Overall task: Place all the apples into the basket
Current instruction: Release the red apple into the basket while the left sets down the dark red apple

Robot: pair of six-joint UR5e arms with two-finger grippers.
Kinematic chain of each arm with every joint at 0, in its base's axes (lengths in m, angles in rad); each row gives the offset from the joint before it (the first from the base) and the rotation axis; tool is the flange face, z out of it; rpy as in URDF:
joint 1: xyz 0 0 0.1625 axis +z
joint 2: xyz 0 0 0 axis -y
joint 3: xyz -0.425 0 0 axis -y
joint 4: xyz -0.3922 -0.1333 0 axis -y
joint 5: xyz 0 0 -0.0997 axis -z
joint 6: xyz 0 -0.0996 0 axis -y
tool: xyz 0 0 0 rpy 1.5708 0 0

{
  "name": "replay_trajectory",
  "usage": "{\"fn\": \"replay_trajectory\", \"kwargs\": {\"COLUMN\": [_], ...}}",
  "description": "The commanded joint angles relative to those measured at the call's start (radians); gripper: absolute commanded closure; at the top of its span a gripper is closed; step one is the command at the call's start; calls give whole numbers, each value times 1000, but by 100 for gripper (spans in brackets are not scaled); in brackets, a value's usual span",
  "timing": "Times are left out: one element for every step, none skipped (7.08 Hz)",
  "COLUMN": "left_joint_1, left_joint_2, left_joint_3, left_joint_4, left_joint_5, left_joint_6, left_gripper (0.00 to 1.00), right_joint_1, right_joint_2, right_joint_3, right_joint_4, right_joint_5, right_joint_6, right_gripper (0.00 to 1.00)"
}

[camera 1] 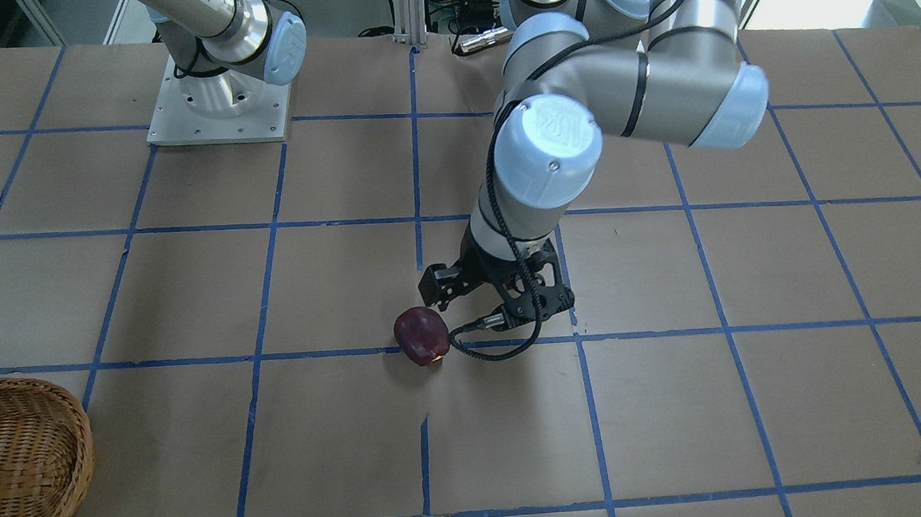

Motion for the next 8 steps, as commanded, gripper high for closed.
{"fn": "replay_trajectory", "kwargs": {"left_joint_1": [50, 53, 53, 62, 100, 152, 160, 159], "left_joint_2": [189, 255, 288, 302, 305, 302, 311, 323], "left_joint_3": [-11, -2, -21, -37, -42, -14, -15, -15], "left_joint_4": [-197, -192, -190, -193, -184, -182, -182, -190], "left_joint_5": [10, 22, 106, 131, 130, 119, 125, 131], "left_joint_6": [283, 310, 312, 322, 456, 524, 530, 531], "left_gripper": [0, 0, 0, 0, 0, 0, 0, 0], "right_joint_1": [-2, -3, -3, -3, -2, 0, 6, 24], "right_joint_2": [30, 38, 39, 39, 30, 20, -14, -66], "right_joint_3": [-10, -12, -13, -15, -18, -41, -49, -50], "right_joint_4": [-19, -21, -25, -22, -16, -1, 54, 145], "right_joint_5": [0, 5, 16, 17, 16, 11, 13, 20], "right_joint_6": [2, 2, 7, 7, 8, 8, 8, 19], "right_gripper": [98, 69, 1, 0, 0, 0, 0, 0]}}
